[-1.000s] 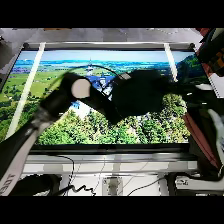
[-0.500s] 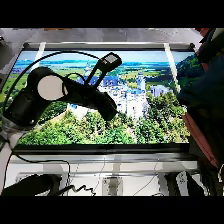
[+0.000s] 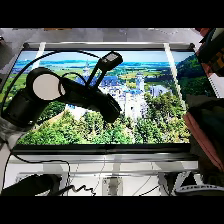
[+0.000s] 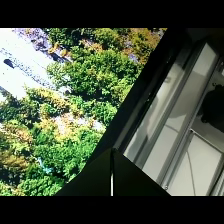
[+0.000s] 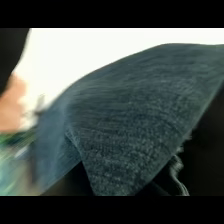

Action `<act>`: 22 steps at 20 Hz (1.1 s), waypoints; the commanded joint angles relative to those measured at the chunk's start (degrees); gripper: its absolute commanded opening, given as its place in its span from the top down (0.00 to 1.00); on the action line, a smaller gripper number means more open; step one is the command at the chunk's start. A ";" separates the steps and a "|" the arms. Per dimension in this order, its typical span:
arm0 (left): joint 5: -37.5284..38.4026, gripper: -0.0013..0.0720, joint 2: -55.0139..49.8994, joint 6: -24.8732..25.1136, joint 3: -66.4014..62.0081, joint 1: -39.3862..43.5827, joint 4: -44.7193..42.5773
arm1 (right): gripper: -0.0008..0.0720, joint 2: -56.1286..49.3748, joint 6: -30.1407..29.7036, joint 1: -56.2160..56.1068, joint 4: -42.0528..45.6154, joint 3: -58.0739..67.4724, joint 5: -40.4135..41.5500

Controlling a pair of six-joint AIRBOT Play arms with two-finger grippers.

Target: Fold the clothes and pants, and hang the long-sleeved shirts on hangers.

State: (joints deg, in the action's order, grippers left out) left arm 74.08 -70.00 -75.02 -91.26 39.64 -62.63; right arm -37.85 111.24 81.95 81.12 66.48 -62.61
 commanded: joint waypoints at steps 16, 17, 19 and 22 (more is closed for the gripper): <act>0.07 0.96 0.04 0.00 0.00 -0.04 0.33 | 0.96 -9.70 -11.89 -27.26 -10.78 4.79 -1.81; 0.07 0.96 0.04 0.00 0.00 -0.02 0.33 | 0.96 -9.68 -11.91 -33.03 -10.73 5.29 -0.39; 0.09 0.96 0.04 0.00 0.00 -0.04 0.31 | 0.96 -9.70 -11.91 -44.22 -10.45 5.49 1.62; 0.07 0.96 0.04 0.00 0.00 -0.04 0.33 | 0.96 -9.92 -12.04 -60.78 -6.67 5.49 2.91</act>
State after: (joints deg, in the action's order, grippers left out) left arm 74.17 -70.00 -75.02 -91.26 39.62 -62.30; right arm -47.59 100.03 35.90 71.57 71.53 -61.95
